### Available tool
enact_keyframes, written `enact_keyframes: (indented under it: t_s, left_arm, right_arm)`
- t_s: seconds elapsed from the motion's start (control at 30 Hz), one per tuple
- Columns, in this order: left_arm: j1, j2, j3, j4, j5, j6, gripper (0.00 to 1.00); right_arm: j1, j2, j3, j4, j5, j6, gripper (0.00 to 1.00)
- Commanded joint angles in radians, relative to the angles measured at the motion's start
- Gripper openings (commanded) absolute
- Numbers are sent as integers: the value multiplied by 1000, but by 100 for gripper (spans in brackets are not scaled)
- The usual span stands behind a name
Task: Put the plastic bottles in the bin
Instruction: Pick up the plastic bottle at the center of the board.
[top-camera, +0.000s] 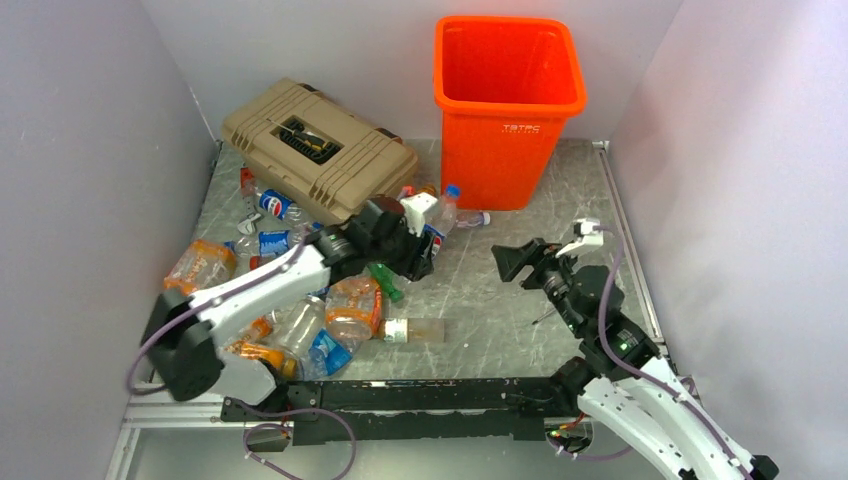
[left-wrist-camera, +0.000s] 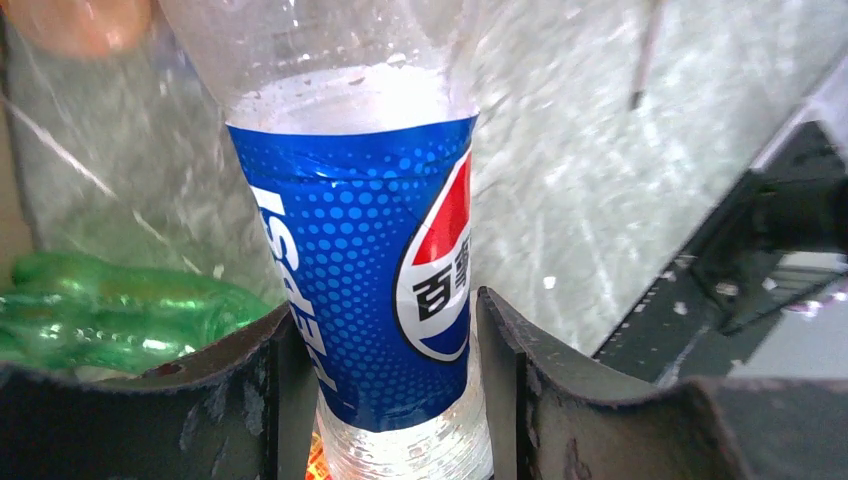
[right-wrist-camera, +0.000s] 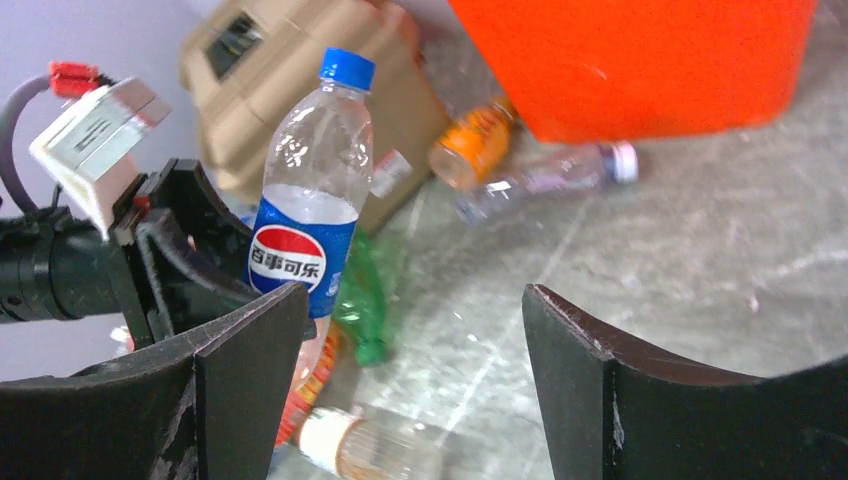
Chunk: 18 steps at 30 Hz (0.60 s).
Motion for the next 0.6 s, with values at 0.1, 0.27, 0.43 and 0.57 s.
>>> enact_keyframes:
  t_s: [0.1, 0.27, 0.43, 0.57]
  left_arm:
    - [-4, -273, -143, 254, 237, 142, 50]
    - [-5, -363, -202, 316, 354, 151, 49]
    - [-5, -422, -243, 387, 416, 159, 48]
    - [-6, -451, -266, 412, 431, 167, 47]
  right_arm:
    - [1, 38, 202, 141, -276, -86, 86]
    - [1, 104, 329, 210, -466, -109, 94]
    - [1, 211, 422, 218, -479, -64, 94]
    - [1, 290, 448, 246, -502, -17, 91]
